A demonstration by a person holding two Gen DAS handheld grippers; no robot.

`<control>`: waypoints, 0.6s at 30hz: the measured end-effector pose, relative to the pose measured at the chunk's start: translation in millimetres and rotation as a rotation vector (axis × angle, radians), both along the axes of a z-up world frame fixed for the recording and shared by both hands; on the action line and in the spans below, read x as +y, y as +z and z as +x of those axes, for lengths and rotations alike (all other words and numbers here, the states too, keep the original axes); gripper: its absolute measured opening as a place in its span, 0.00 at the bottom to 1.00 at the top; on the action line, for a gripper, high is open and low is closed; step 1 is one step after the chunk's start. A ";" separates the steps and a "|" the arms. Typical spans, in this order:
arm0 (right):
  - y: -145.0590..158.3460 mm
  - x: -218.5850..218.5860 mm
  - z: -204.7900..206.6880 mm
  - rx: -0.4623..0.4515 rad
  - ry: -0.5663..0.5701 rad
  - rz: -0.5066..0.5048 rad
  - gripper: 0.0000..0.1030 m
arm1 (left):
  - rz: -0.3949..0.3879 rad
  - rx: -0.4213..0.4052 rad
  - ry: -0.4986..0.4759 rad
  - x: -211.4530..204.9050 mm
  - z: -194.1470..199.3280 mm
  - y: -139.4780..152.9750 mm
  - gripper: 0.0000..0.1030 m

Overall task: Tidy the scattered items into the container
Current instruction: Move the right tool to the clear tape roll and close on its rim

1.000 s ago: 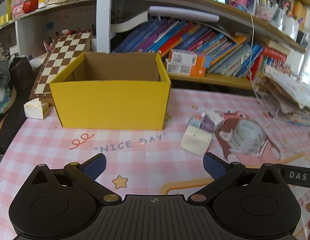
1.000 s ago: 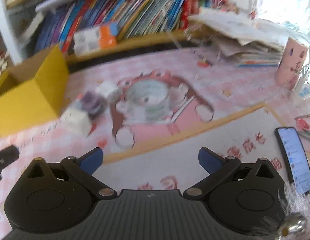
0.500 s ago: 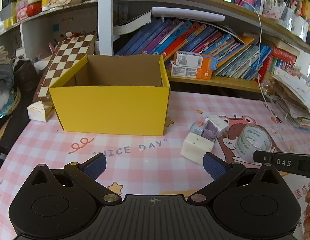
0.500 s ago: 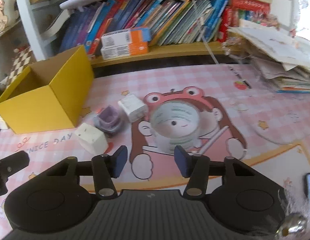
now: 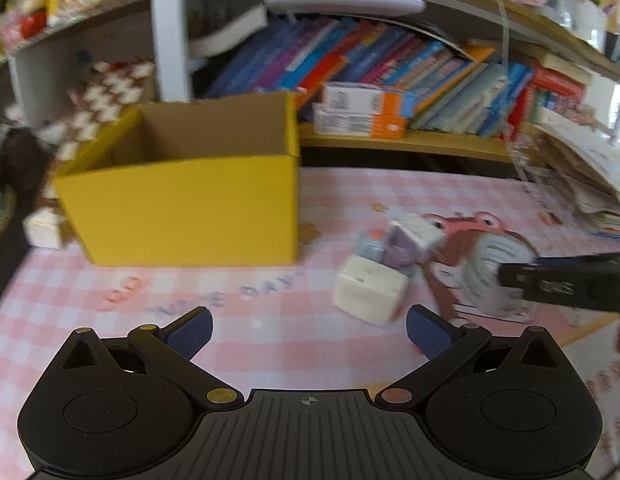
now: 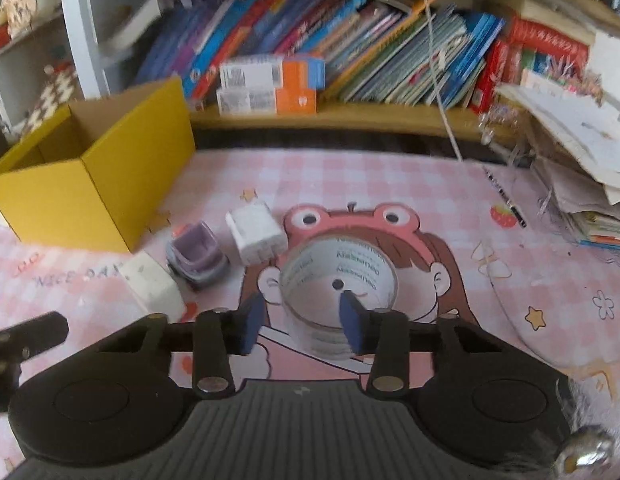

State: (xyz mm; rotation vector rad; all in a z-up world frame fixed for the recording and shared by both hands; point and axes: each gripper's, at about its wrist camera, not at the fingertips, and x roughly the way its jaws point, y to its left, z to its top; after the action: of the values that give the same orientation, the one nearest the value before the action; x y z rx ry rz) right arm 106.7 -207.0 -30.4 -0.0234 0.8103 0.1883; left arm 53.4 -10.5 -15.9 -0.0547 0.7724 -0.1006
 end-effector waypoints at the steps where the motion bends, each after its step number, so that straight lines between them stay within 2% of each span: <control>1: -2.3 -0.6 2.4 0.009 0.009 0.001 0.33 | -0.030 0.019 -0.014 0.0 1.5 -2.3 1.00; 4: -7.5 -0.2 8.9 0.026 0.038 -0.002 0.30 | -0.081 0.046 -0.027 0.5 4.9 -4.2 1.00; 9: -12.6 5.1 19.4 0.036 0.085 -0.020 0.27 | -0.019 0.027 0.009 -1.5 14.4 0.2 1.00; 14: -18.6 8.3 28.6 0.047 0.111 -0.038 0.21 | 0.034 0.011 -0.037 -8.8 20.3 0.1 1.00; 18: -24.0 8.7 30.8 0.060 0.119 -0.038 0.17 | 0.036 0.011 -0.065 -12.3 22.4 -1.0 0.99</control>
State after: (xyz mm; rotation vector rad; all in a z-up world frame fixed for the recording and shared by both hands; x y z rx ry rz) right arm 137.5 -198.3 -54.4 -0.1020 0.8729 0.2875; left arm 75.9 -22.8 -16.9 0.0040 0.7866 -0.1478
